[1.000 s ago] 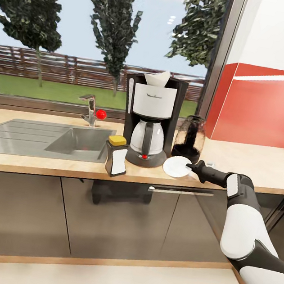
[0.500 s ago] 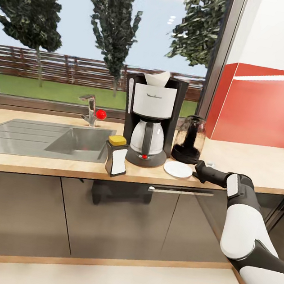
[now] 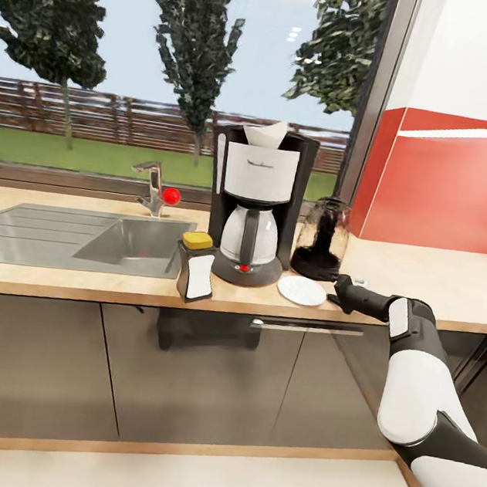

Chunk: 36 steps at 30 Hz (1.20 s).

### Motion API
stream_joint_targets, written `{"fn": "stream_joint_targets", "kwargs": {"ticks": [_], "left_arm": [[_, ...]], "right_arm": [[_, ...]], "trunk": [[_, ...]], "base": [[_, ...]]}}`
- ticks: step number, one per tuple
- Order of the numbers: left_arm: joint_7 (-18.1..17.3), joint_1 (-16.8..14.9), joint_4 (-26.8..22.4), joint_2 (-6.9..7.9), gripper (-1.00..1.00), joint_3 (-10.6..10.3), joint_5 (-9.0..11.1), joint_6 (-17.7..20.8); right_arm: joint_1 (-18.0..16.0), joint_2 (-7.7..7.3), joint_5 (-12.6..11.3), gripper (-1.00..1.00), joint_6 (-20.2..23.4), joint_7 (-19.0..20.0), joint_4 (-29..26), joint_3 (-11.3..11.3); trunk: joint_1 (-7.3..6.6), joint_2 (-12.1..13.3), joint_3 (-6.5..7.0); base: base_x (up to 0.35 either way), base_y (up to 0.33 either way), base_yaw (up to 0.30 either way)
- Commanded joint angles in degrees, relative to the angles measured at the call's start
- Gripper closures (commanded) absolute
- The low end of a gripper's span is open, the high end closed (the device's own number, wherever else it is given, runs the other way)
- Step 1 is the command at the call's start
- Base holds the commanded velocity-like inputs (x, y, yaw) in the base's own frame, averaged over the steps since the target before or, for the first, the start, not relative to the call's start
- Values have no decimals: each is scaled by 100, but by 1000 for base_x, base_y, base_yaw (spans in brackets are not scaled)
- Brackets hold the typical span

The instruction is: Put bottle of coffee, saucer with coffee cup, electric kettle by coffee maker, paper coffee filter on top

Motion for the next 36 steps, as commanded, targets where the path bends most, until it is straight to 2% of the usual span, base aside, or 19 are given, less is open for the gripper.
{"fn": "stream_joint_targets", "kwargs": {"ticks": [1,16,23,30,33,36], "left_arm": [[-19,-3,-1,2,-100,-48,59,60],[-32,-3,-4,2,-100,-49,55,60],[-36,-3,-10,2,-100,-49,55,60],[-37,-3,-10,2,-100,-49,56,60],[-37,-3,-10,2,-100,-49,57,60],[-37,-3,-10,2,-100,-49,55,60]], "right_arm": [[-5,1,156,-100,-3,20,-1,-20],[-5,-2,155,-100,-3,20,-2,-20],[-5,10,150,-100,-3,26,-5,-7],[-5,231,133,-100,-3,63,-62,23],[1,281,130,-100,1,89,-75,44],[53,319,142,-100,5,323,-92,63]], "trunk": [[0,-3,-7],[0,-3,-7],[0,-3,-7],[0,-3,-7],[0,-3,-7],[0,-3,-7]], "base": [[0,-54,0],[-140,-95,0],[-284,-7,0],[-217,-1,0],[-41,0,0],[-11,0,0]]}}
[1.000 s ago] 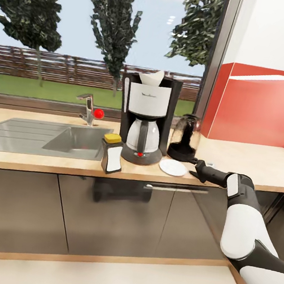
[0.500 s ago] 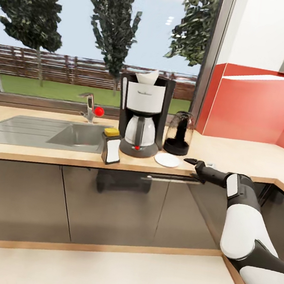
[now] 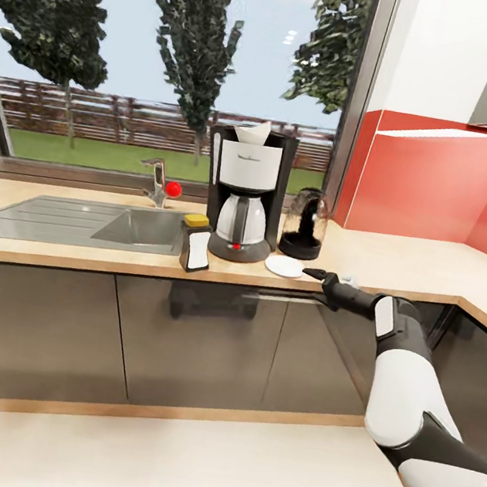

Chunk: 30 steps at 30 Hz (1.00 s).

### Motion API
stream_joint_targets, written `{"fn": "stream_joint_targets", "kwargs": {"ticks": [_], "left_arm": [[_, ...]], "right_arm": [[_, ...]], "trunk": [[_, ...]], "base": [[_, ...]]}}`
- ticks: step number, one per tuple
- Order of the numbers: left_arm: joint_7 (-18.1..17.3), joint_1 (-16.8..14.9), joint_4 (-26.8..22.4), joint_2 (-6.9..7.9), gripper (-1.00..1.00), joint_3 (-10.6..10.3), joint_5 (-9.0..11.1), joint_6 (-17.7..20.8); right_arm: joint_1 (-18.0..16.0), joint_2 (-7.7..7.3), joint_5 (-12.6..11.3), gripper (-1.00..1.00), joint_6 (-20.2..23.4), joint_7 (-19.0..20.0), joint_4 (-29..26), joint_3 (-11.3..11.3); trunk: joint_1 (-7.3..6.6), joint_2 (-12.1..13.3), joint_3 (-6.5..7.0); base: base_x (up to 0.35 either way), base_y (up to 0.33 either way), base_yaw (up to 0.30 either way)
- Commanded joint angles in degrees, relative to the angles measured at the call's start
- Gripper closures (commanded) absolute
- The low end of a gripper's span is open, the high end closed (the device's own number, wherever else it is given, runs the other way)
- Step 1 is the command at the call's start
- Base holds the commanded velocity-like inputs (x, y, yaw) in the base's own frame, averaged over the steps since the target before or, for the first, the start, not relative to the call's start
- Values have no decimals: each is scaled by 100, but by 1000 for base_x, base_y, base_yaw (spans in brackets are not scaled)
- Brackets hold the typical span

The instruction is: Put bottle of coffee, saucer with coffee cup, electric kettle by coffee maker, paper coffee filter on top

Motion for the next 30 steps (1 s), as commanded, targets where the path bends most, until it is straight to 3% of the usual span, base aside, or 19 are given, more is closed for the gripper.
{"fn": "stream_joint_targets", "kwargs": {"ticks": [1,6,9,11,12,17,19,20,21,24,25,28,29,30], "left_arm": [[-18,-2,-2,2,-100,-48,59,60],[-21,-2,-2,2,-100,-45,58,62],[-20,-2,0,2,-100,-42,59,65],[-19,-2,4,2,-100,-41,60,67],[-18,-2,11,2,-100,-38,61,68],[-13,-2,22,2,-100,-29,62,69],[-4,-2,30,2,-100,-24,64,69],[-3,-2,33,0,-100,-22,64,69],[-2,-2,35,-11,-100,20,65,69],[1,-2,31,-132,-100,228,66,70],[4,-2,25,-217,-100,460,66,69],[7,-2,30,-271,-100,676,66,69],[8,-2,34,-314,-100,752,66,67],[10,-2,37,-380,-100,780,66,59]], "right_arm": [[50,9,64,-100,26,191,-11,-35],[407,-17,116,-100,5,425,-142,-33],[849,-34,130,-100,0,478,-497,-6],[1253,-40,134,-100,-2,499,-921,174],[2010,-51,136,-100,-3,517,-1673,495],[2943,-107,137,-100,-5,515,-2216,623],[4009,-299,151,-100,-307,508,-2314,671],[4187,-317,167,-100,-451,508,-2302,675],[4681,-352,291,-100,-959,508,-2200,681],[5175,-373,735,-100,-1667,507,-1841,685],[5367,-384,1242,-100,-2264,503,-1353,677],[5486,-409,1914,-100,-3282,501,-455,663],[5526,-457,2314,-100,-4121,501,234,662],[5541,-478,2527,-100,-4624,499,627,661]], "trunk": [[-1,-3,-6],[-1,-3,-6],[-1,-3,-6],[-1,-3,-6],[-1,-3,-6],[-1,-3,-6],[-1,-3,-6],[-1,-3,-6],[-1,-3,-6],[-1,-3,-6],[-1,-3,-6],[-1,-3,-6],[-1,-3,-6],[-1,-3,-6]], "base": [[-5,0,0],[-2,0,0],[0,0,0],[0,0,0],[0,0,0],[0,0,0],[0,0,0],[0,0,0],[0,0,0],[0,0,0],[0,0,0],[0,0,0],[0,0,0],[0,0,0]]}}
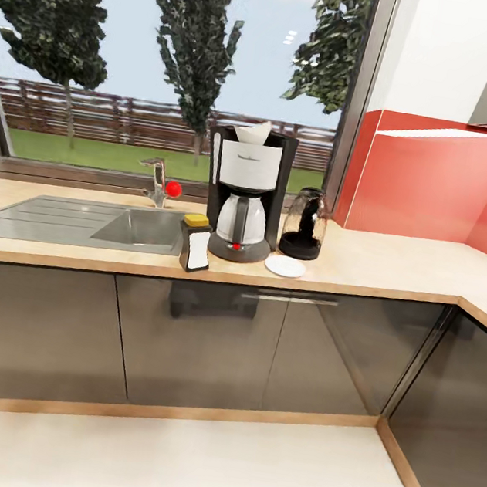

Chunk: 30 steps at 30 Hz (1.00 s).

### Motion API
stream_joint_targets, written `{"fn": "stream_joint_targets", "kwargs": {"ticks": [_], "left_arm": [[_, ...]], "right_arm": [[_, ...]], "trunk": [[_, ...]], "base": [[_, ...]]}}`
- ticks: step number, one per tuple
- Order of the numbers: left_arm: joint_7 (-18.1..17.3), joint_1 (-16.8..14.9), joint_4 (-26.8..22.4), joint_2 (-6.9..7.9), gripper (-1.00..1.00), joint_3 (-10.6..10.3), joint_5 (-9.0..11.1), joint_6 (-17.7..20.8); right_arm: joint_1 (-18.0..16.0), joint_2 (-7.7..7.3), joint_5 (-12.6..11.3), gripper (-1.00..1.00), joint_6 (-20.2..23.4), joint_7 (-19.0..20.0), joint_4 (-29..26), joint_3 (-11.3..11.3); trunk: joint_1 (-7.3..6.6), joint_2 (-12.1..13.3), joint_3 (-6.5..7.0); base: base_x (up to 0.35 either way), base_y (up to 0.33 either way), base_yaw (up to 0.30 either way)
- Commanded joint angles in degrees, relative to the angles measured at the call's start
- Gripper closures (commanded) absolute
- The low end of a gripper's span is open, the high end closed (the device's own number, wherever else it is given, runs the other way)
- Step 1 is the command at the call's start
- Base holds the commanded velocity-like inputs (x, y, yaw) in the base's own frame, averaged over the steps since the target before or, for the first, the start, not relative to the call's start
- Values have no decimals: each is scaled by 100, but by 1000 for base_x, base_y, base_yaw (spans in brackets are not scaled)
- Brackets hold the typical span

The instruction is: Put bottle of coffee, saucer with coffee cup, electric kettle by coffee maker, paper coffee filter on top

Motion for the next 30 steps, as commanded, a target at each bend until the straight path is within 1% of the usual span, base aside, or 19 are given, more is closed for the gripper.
{"fn": "stream_joint_targets", "kwargs": {"ticks": [1,2,3,4,5,6,7,8,9,14,23,30], "left_arm": [[-12,-3,2,-41,-100,42,-4,25],[8,-3,3,-100,-100,56,-5,-48],[89,-3,8,-139,-100,66,-8,-175],[247,-3,9,-166,-100,72,-10,-306],[460,-3,8,-191,-100,75,-11,-402],[568,-3,7,-206,-100,77,-11,-436],[749,-3,8,-234,-100,79,-11,-488],[868,-3,9,-255,-100,80,-12,-522],[910,-3,9,-263,-100,80,-12,-534],[1054,-3,8,-297,-100,82,-12,-563],[1085,-3,9,-304,-100,82,-12,-558],[1092,-3,6,-339,-100,82,-12,-550]], "right_arm": [[-2,-6,123,-100,-200,34,171,-38],[6,-23,261,-100,-510,22,404,-40],[11,-56,352,-100,-705,12,553,-46],[14,-150,409,-100,-828,5,660,-52],[16,-270,445,-100,-902,5,738,-55],[17,-321,456,-100,-928,7,766,-57],[18,-398,470,-100,-966,7,807,-61],[18,-449,479,-100,-992,-3,833,-68],[19,-467,482,-100,-1004,-8,841,-70],[19,-527,492,-100,-1058,-28,872,-71],[20,-527,487,-100,-1069,-35,879,-70],[20,-519,486,-100,-1069,-34,877,-74]], "trunk": [[-1,-3,-5],[-1,-3,-5],[-1,-3,-5],[-1,-3,-5],[-1,-3,-5],[-1,-3,-5],[-1,-3,-5],[-1,-3,-5],[-1,-3,-5],[-1,-3,-5],[-1,-3,-5],[-1,-3,-5]], "base": [[0,0,0],[0,0,0],[0,0,0],[0,0,0],[0,0,0],[0,0,0],[0,0,0],[0,0,0],[0,0,0],[0,0,0],[0,0,0],[0,0,0]]}}
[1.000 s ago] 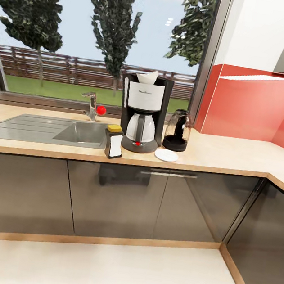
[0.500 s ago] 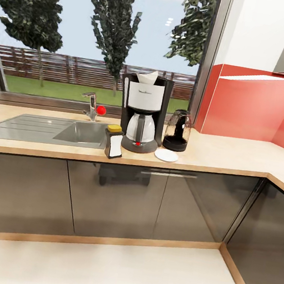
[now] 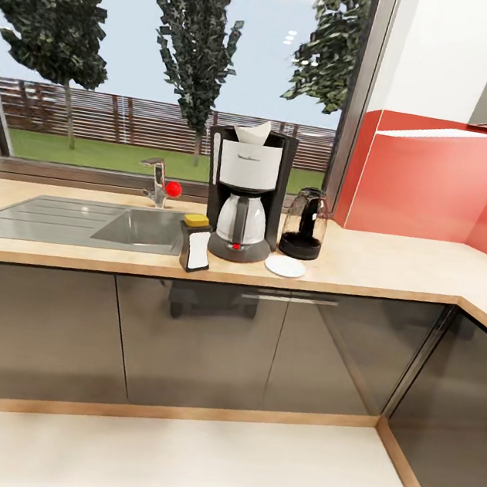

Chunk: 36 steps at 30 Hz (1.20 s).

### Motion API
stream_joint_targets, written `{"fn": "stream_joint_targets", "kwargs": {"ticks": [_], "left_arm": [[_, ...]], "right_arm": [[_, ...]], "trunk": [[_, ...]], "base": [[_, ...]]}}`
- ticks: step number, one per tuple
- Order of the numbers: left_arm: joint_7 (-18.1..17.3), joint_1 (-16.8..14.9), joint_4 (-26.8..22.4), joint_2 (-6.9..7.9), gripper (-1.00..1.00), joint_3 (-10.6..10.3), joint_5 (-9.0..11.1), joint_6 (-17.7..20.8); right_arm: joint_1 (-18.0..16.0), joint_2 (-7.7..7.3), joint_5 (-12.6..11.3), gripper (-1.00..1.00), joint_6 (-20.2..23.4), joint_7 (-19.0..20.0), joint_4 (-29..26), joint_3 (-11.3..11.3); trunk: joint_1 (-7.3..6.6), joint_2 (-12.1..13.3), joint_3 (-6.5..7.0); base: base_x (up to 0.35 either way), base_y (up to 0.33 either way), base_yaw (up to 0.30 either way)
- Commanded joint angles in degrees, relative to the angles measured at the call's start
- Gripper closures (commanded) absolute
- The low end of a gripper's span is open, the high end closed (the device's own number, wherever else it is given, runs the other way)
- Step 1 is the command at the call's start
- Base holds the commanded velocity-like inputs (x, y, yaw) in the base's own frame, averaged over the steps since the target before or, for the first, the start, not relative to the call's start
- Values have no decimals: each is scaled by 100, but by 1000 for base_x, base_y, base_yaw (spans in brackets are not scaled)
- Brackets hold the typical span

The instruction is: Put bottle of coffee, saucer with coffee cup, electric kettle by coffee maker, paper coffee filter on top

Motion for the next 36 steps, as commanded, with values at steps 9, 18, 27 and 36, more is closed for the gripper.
{"fn": "stream_joint_targets", "kwargs": {"ticks": [9,18,27,36], "left_arm": [[-17,-3,0,-7,-100,23,3,70],[-12,-3,0,-9,-100,25,3,69],[-2,-3,0,-9,-100,25,3,61],[-5,-3,0,-9,-100,25,3,55]], "right_arm": [[-6,3,35,-100,8,55,-11,-50],[-6,6,27,-100,6,44,-12,-58],[-6,16,33,-100,4,34,-12,-55],[-6,20,35,-100,-4,24,-12,-54]], "trunk": [[-1,-3,-6],[-1,-3,-6],[-1,-3,-6],[-1,-3,-6]], "base": [[0,0,0],[0,0,111],[0,0,252],[0,0,270]]}}
